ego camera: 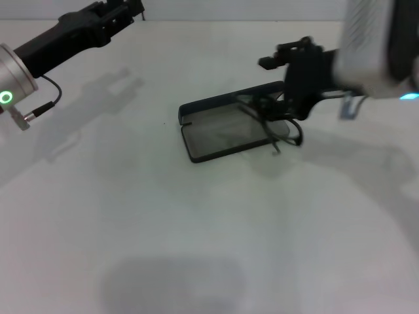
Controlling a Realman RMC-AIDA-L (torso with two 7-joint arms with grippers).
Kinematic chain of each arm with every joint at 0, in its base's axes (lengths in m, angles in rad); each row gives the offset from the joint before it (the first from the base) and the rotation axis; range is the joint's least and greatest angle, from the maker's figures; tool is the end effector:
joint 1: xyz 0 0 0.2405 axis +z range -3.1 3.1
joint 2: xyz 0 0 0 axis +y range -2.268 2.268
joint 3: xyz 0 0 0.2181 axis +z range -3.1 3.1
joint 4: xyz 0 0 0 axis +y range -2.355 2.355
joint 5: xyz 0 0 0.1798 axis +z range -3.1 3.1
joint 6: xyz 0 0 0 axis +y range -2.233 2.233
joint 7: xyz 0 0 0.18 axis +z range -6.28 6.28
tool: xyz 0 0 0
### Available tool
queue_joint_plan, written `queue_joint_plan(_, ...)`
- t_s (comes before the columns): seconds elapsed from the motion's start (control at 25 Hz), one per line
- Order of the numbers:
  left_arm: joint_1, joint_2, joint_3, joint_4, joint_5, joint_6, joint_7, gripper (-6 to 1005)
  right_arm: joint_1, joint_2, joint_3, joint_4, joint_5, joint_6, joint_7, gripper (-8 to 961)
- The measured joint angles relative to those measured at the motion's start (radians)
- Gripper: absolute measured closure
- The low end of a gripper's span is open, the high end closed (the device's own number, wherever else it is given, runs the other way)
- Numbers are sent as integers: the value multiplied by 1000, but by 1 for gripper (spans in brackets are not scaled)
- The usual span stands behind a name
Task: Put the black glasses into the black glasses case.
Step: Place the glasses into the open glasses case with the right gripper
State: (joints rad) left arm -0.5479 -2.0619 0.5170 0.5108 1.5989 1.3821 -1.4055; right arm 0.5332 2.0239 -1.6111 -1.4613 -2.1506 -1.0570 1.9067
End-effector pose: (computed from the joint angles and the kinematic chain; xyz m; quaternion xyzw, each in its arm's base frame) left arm -0.2003 0.3602 0.0483 -0.7949 -0.3129 -0.4298 0.2923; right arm 0.0764 0.3375 -0.0323 -0.9721 -0.0760 0.0234 0.2208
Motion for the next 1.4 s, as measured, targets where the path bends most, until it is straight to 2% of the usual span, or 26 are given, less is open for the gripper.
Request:
queue_joint_plan(0.08,-1,-1,0,0,0,0,-1,466,48,-2,87,37,34,-115,24,291)
queue_joint_plan(0.24,-4,-2,1,0,0,0,-7,466,144,-1,135,155,-10,-230,93,291)
queue_joint_plan(0.4,-4,-7,10,0,1,1,-8,466,135,-2,206,139,-18,-312,116,296)
queue_joint_plan(0.56,-3,-9,11,-8,2,1,-6,466,137,-7,248,133,-41,-336,152,302)
queue_joint_plan(0.76,-17,-9,24,-10,0,6,-10,467,280,-5,289,268,-189,-436,266,304)
queue_joint_plan(0.96,-27,-13,44,-11,1,2,-8,467,338,-10,381,375,-207,-510,280,305)
queue_joint_plan(1.08,-26,-13,47,-11,0,1,-9,467,375,-14,399,379,-245,-541,315,306)
queue_joint_plan(1.24,-32,-12,50,-11,3,1,-10,467,470,-8,398,419,-357,-600,372,318)
queue_joint_plan(1.36,-37,-13,51,-11,5,1,-10,467,486,-1,368,439,-370,-582,390,334)
queue_joint_plan(1.4,-37,-14,51,-11,5,1,-10,467,486,-1,354,439,-372,-577,398,371)
